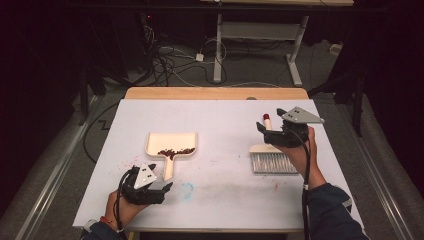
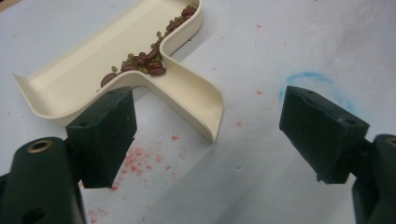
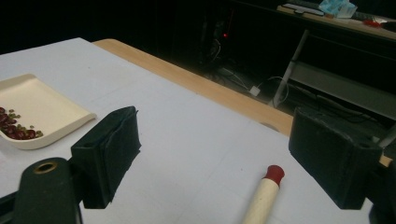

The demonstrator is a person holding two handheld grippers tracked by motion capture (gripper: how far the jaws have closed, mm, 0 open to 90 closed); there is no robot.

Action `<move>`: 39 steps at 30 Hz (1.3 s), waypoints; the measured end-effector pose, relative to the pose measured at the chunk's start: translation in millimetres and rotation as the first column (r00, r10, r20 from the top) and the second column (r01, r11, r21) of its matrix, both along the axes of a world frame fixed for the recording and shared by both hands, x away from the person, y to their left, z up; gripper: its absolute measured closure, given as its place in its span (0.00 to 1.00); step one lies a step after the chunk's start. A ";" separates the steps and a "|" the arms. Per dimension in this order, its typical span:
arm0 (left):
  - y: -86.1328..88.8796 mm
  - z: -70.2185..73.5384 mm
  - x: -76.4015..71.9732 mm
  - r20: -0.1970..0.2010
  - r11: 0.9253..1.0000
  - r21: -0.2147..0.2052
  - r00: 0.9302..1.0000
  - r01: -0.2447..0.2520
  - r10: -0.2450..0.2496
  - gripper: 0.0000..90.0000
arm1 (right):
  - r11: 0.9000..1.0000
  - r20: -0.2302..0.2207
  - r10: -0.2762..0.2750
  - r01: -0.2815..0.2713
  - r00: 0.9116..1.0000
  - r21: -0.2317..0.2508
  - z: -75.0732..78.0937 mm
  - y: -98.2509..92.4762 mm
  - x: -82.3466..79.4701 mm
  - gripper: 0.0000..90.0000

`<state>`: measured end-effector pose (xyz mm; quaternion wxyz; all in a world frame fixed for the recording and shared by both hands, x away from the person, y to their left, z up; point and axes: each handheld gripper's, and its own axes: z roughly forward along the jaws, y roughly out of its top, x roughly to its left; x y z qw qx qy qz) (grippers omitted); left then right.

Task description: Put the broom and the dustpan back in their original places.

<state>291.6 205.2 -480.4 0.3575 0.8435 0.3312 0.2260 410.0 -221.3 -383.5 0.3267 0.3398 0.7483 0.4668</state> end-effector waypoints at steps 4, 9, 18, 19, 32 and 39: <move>-0.2 0.0 0.0 0.001 1.000 0.000 1.000 0.001 -0.001 0.21 | 1.000 0.002 0.014 -0.014 1.000 0.005 2.1 -0.5 -5.4 0.19; -0.8 -0.2 0.2 0.000 1.000 0.009 1.000 0.005 -0.005 0.21 | 0.999 0.016 0.036 -0.036 0.999 0.005 4.9 -0.8 -13.2 0.19; -1.7 -0.2 -0.1 0.002 1.000 0.013 1.000 0.002 -0.002 0.21 | 0.999 0.032 0.054 -0.054 0.998 -0.006 7.6 0.4 -21.7 0.19; -1.6 0.0 -0.2 0.002 1.000 0.012 1.000 0.003 -0.003 0.21 | 0.998 0.032 0.055 -0.055 0.998 -0.007 7.9 0.5 -22.8 0.19; -1.9 0.6 -0.5 0.008 1.000 0.017 1.000 0.004 -0.004 0.21 | 0.995 0.052 0.099 -0.098 0.994 -0.026 10.1 3.0 -38.7 0.19; -2.1 0.6 -0.8 0.009 1.000 0.020 1.000 0.006 -0.006 0.21 | 0.993 0.059 0.114 -0.112 0.992 -0.028 10.4 4.0 -44.8 0.19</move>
